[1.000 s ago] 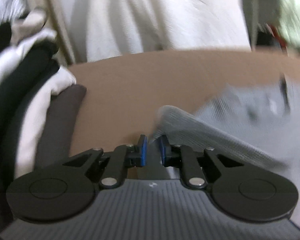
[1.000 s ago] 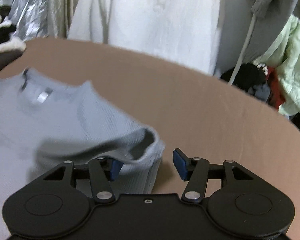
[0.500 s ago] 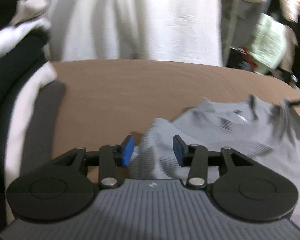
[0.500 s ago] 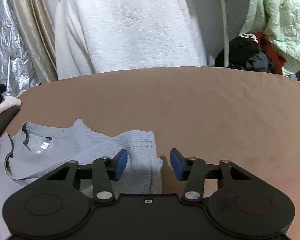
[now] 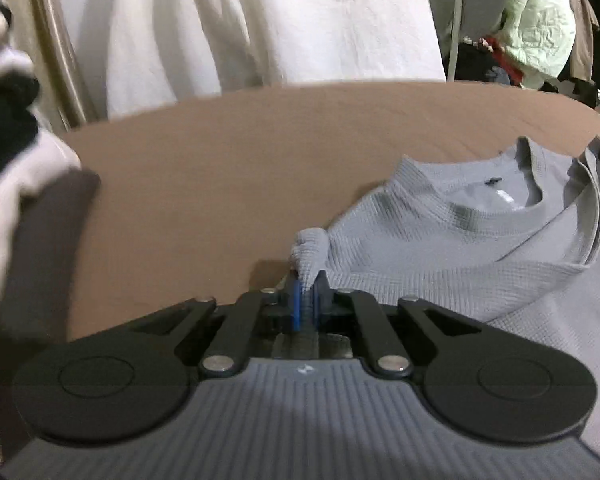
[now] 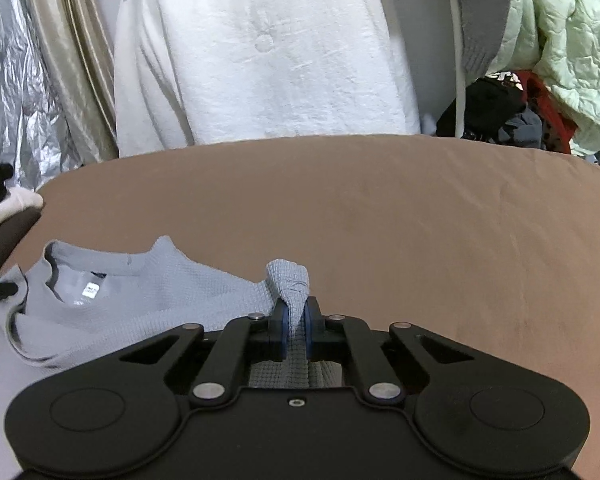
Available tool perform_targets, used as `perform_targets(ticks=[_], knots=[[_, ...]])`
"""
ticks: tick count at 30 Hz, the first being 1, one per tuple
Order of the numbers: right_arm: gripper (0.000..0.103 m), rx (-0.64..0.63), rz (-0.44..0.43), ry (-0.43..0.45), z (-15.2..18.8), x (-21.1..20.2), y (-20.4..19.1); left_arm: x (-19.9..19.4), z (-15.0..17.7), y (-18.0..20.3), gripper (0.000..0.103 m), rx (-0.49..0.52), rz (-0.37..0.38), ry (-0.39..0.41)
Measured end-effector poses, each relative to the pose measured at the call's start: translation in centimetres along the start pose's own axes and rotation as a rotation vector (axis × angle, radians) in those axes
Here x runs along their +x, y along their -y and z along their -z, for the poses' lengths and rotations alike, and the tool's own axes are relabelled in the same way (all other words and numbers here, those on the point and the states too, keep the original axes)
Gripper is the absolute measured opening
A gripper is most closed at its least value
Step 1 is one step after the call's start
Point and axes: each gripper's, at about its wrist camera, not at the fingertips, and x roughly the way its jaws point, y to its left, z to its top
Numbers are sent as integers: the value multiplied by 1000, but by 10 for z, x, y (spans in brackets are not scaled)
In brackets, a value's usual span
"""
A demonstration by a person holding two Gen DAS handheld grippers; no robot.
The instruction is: Fold clothes
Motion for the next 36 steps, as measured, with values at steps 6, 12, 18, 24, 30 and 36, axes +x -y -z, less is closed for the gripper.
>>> perform_targets(ticks=[6, 12, 18, 24, 30, 36], knots=[[7, 56, -32, 113, -3, -27, -2, -50, 1, -1, 5, -38, -59, 194], [7, 29, 30, 113, -9, -26, 5, -51, -14, -24, 5, -142, -112, 220], [7, 40, 70, 113, -12, -13, 2, -38, -4, -29, 6, -193, -64, 284], [6, -13, 74, 162, -25, -21, -7, -27, -3, -36, 8, -206, -153, 221], [12, -60, 322, -159, -30, 26, -14, -23, 0, -26, 47, -136, -160, -26], [43, -19, 354, -114, 0, -6, -52, -80, 39, -5, 69, -156, -57, -33]])
